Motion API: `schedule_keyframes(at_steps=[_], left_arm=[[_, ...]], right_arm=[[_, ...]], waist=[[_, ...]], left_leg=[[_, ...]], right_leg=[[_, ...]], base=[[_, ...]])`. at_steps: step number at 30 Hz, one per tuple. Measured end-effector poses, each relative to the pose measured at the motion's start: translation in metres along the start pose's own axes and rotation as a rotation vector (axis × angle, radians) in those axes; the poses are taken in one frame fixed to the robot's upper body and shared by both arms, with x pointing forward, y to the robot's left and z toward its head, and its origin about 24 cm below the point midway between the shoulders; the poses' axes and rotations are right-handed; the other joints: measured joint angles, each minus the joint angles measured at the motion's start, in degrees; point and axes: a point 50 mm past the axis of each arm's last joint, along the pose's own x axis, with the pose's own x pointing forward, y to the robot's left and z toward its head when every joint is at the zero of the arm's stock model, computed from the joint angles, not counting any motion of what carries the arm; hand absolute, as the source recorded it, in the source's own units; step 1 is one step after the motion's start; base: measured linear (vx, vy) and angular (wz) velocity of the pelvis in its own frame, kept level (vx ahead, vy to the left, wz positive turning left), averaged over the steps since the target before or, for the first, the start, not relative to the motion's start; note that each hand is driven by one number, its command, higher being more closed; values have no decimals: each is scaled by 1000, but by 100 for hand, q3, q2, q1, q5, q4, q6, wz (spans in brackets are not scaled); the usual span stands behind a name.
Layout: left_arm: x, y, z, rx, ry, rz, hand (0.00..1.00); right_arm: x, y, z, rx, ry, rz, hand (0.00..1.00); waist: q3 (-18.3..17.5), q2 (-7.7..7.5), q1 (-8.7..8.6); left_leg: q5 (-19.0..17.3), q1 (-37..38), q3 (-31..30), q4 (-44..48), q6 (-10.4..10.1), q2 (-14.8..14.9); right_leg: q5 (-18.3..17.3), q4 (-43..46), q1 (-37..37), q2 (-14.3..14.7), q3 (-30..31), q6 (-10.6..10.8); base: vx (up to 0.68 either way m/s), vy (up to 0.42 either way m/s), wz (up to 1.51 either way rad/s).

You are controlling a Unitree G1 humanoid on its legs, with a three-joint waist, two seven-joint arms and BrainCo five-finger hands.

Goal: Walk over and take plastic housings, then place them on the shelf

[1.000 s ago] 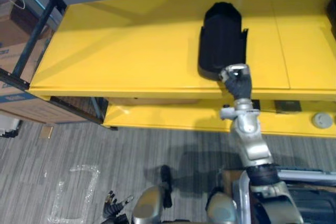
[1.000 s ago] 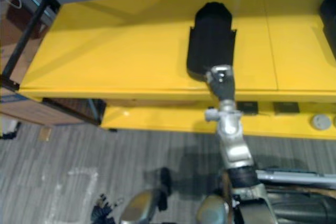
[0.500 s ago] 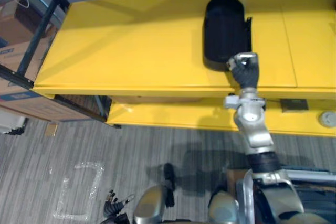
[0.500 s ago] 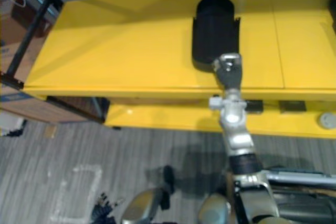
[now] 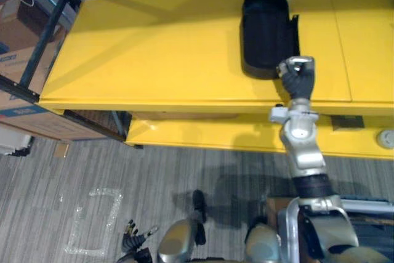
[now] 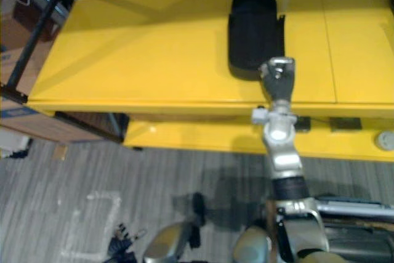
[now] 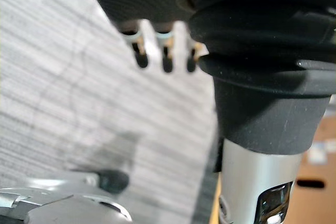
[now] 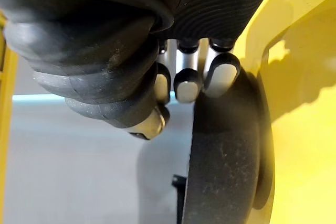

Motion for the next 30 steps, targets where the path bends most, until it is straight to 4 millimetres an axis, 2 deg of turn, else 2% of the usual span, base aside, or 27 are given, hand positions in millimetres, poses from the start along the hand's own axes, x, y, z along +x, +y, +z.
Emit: schedule_keyframes(at_steps=[3,4,6,8,9,11,15,19,24,27,30], left_arm=[[0,1,-2,0,6,3,0],[-1,2,-3,1,11,6,0],[-1,4,-6,0,24,18,0],[-2,9,-8,-8,33,40,0],[-1,10,-7,-13,31,47,0],[0,15,-3,-25,11,72,0],[2,19,2,-37,-6,102,0],[3,19,3,-40,-5,121,0],[5,18,2,-59,19,123,0],[4,20,-7,-66,82,135,0],[-1,27,-24,-79,186,164,0]], right_arm=[[-5,-2,-6,-3,20,-4,100],[-11,-1,-12,1,39,1,0],[-26,3,-21,17,76,21,0],[-53,11,-31,44,122,86,0],[-60,14,-31,56,127,105,0],[-80,18,-26,127,125,143,0],[-101,10,-19,204,117,133,0],[-123,-1,-31,220,187,79,0],[-149,-33,-54,170,304,-99,0],[-166,-46,-69,134,390,-181,0],[-188,-56,-83,110,490,-256,0]], waist=[[-62,10,-9],[-172,6,24],[-351,-37,44],[-586,-173,42],[-645,-218,38],[-812,-425,5],[-1102,-720,-46],[-1304,-747,-139],[-1369,-703,-165],[-1397,-743,-181],[-1460,-859,-224]], left_leg=[[-1,89,-78,-9,-2,2],[-5,77,-77,-13,-5,19],[-32,81,-76,-17,-40,47],[-47,102,-72,-42,-59,86],[-63,102,-69,-45,-81,107],[-101,166,-28,-52,-133,169],[-156,286,131,-62,-162,276],[-205,295,255,-63,-177,331],[-278,308,381,-64,-162,337],[-312,351,498,-63,-180,332],[-365,451,691,-63,-185,334]], right_leg=[[62,-215,210,37,-101,54],[110,-333,250,78,-106,60],[201,-556,343,143,-120,72],[336,-872,503,232,-129,77],[373,-941,532,263,-128,73],[517,-1218,700,375,-114,61],[608,-1473,815,490,-31,11],[661,-1585,811,555,60,-24],[762,-1724,857,567,118,-12],[834,-1751,860,563,258,-3],[835,-1773,861,566,437,-2]], base=[[16,-7,11],[36,-5,0],[56,-10,-3],[86,-27,-8],[69,-41,-12],[50,-42,-14],[-12,-25,-17],[-44,-10,-15],[-2,14,-9],[56,16,-21],[73,5,-30]])
